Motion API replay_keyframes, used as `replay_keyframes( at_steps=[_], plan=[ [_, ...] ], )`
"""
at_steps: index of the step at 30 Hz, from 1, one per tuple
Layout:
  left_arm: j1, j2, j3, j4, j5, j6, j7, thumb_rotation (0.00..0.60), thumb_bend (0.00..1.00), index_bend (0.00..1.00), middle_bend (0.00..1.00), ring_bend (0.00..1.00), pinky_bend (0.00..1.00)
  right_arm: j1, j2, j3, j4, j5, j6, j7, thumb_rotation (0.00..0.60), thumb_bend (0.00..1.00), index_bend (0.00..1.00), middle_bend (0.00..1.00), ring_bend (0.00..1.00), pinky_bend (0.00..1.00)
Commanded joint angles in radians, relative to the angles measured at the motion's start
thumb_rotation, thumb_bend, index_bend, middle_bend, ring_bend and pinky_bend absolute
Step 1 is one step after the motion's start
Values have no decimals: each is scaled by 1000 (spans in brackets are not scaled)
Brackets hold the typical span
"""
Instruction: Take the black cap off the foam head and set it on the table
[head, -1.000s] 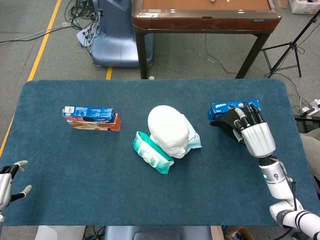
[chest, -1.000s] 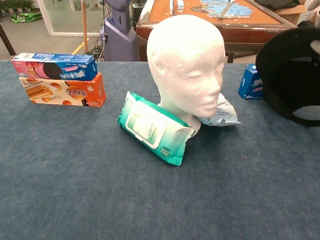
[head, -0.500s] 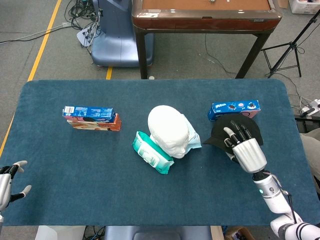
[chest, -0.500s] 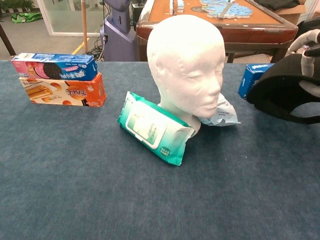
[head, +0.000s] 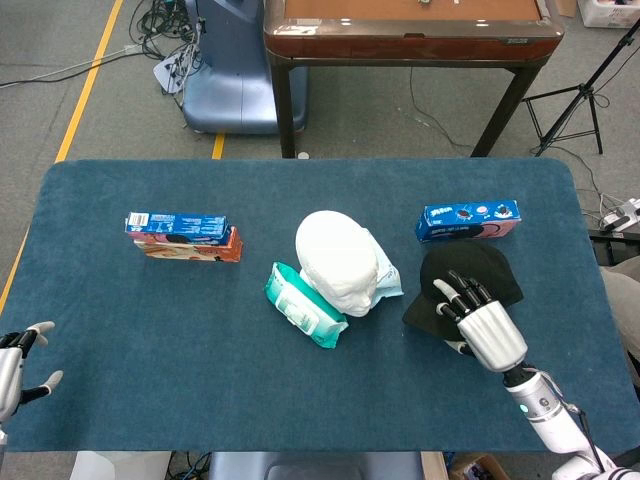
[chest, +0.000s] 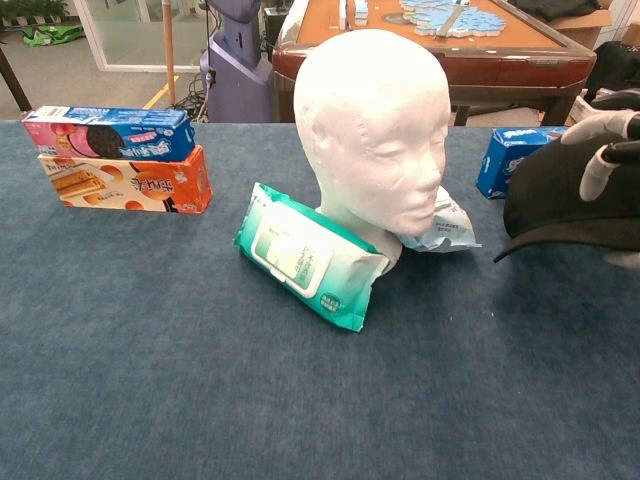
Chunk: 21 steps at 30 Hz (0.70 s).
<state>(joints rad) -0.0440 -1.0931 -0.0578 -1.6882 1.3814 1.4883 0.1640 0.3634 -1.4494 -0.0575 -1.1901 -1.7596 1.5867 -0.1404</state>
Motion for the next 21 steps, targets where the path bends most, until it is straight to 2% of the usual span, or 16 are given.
replay_keyframes(
  at_steps=[1,7,16,21],
  plan=[
    [0,0,0,0,0,0,1,600,161,267,401,306,613,-9,38,-35,-58,-17,-38,20,600,0,371,167,51,200],
    [1,0,0,-1,-1,0,1,600,161,267,401,306,613,2,93,-68,-132,-37,-101,64,600,0,313,139,27,197],
    [1,1,-1,-2,-2,0,1,600,161,267,401,306,614,13,131,-89,-168,-72,-125,182,600,0,308,138,25,195],
    [1,1,-1,-3,-2,1,2,600,161,268,401,306,614,2,128,-76,-168,-70,-105,202,600,0,308,138,25,195]
  ],
)
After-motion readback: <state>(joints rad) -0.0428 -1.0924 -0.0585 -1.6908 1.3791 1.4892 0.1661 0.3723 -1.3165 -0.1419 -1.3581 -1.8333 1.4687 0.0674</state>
